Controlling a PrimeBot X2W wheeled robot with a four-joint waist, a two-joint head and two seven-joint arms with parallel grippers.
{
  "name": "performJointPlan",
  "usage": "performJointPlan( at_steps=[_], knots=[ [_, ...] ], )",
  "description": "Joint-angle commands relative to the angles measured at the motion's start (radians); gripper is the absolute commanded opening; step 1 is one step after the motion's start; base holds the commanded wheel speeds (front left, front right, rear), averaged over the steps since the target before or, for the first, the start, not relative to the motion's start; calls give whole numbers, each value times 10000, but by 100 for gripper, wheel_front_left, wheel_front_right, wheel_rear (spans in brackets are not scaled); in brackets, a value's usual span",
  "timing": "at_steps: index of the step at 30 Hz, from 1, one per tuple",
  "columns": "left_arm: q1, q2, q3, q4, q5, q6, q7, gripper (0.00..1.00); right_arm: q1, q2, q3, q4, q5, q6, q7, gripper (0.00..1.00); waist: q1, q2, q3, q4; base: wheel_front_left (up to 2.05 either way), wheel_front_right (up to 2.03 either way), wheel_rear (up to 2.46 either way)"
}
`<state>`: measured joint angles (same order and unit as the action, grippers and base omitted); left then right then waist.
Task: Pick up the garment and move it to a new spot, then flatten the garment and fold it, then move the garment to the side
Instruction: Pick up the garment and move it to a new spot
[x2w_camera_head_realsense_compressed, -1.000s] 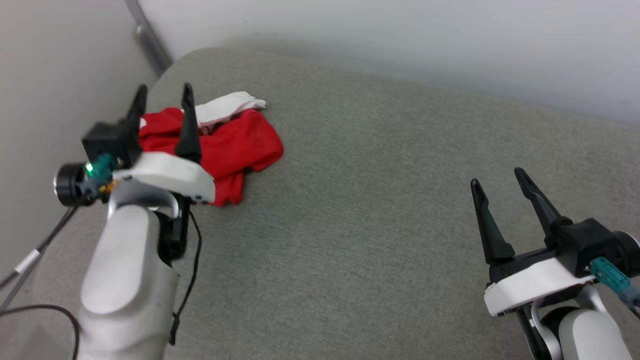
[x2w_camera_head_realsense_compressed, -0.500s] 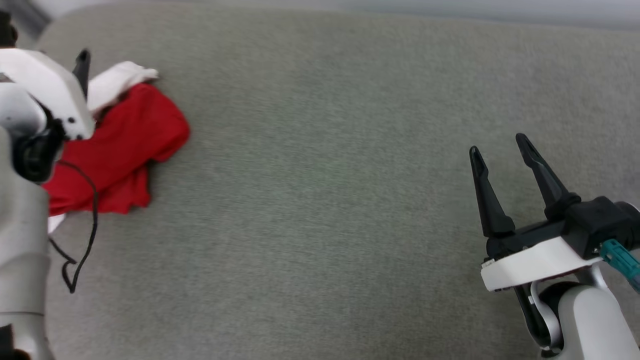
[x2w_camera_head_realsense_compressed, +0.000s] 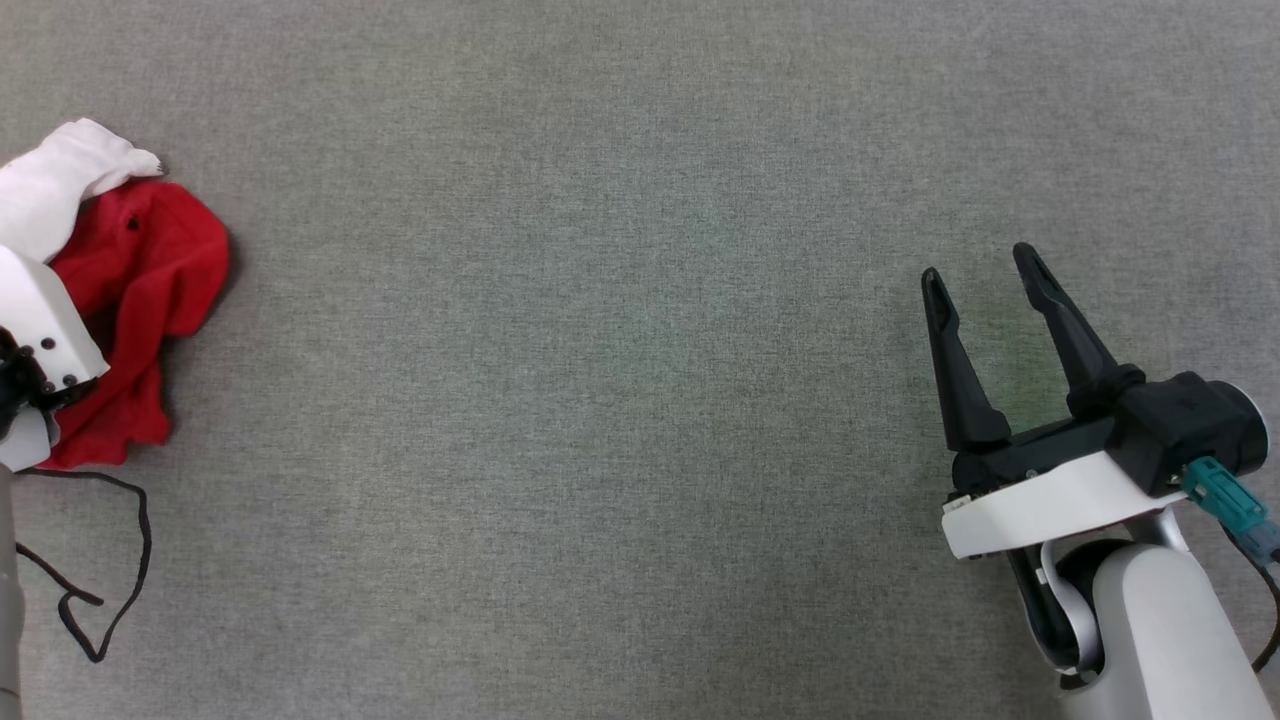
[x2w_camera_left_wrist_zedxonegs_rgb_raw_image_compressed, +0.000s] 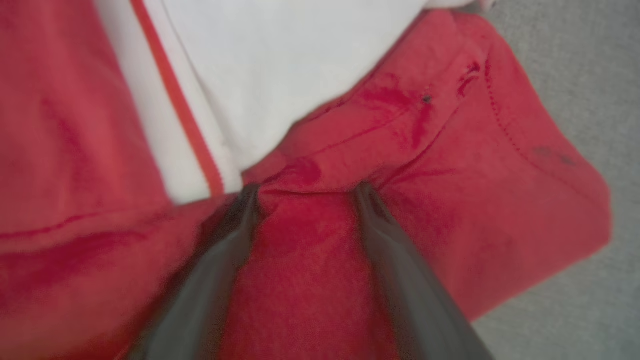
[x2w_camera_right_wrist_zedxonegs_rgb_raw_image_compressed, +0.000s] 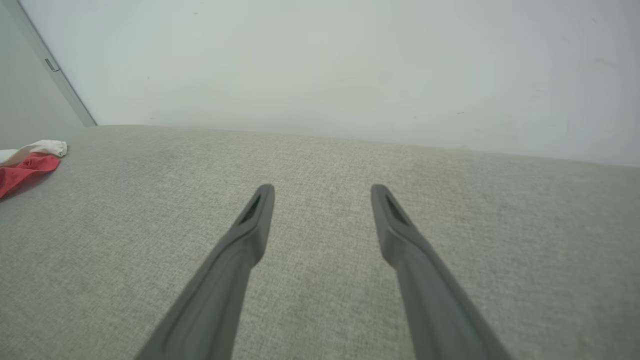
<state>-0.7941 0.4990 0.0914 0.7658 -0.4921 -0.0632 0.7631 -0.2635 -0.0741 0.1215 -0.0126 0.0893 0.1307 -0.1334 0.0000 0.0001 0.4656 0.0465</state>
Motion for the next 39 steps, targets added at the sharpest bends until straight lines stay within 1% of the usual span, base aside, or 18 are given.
performJointPlan(
  at_steps=[1,5,8,11,13,17,20,25,29,33,39],
  knots=[
    [748,-333,-107,351,16,130,79,0,-156,39,-21,43,69,-1,-72,100,0,-1,-4,-17,0,0,0],
    [634,-296,-112,-13,121,253,-470,0,-161,30,-142,105,8,1,-91,100,0,-1,-151,75,0,0,0],
    [281,-157,-225,-453,419,258,-1326,0,-61,18,-238,142,-42,-1,-139,100,0,-1,-403,257,0,0,0],
    [-96,-130,-404,-816,825,350,-2528,0,77,36,-287,148,-68,-1,-128,100,0,-1,-731,463,0,0,0],
    [-217,-276,-485,-901,991,365,-3369,0,190,49,-298,174,-46,-1,-156,100,0,-1,-1054,584,0,0,0],
    [-688,-396,-743,-1160,1424,454,-4999,0,408,78,-418,91,-61,-1,-83,100,0,-1,-1629,784,0,0,0],
    [-906,-604,-994,-1342,1708,466,-6072,0,609,105,-518,28,-68,-1,9,100,0,-1,-2051,870,0,0,0],
    [-1220,-1050,-1398,-1688,1966,391,-7255,0,1030,154,-717,-77,-60,-1,102,100,0,-1,-2785,800,0,0,0],
    [-1134,-1596,-1756,-2014,1961,263,-7753,0,1392,202,-803,-150,-26,-1,231,100,0,-1,-3321,472,0,0,0],
    [-794,-2250,-2218,-2452,1857,54,-7870,0,1708,224,-938,-308,0,-1,381,100,0,-1,-3659,4,0,0,0],
    [-107,-3459,-3111,-3154,1613,-186,-7919,0,2067,243,-1135,-532,41,1,622,100,0,-1,-3830,-809,0,0,0]
  ],
)
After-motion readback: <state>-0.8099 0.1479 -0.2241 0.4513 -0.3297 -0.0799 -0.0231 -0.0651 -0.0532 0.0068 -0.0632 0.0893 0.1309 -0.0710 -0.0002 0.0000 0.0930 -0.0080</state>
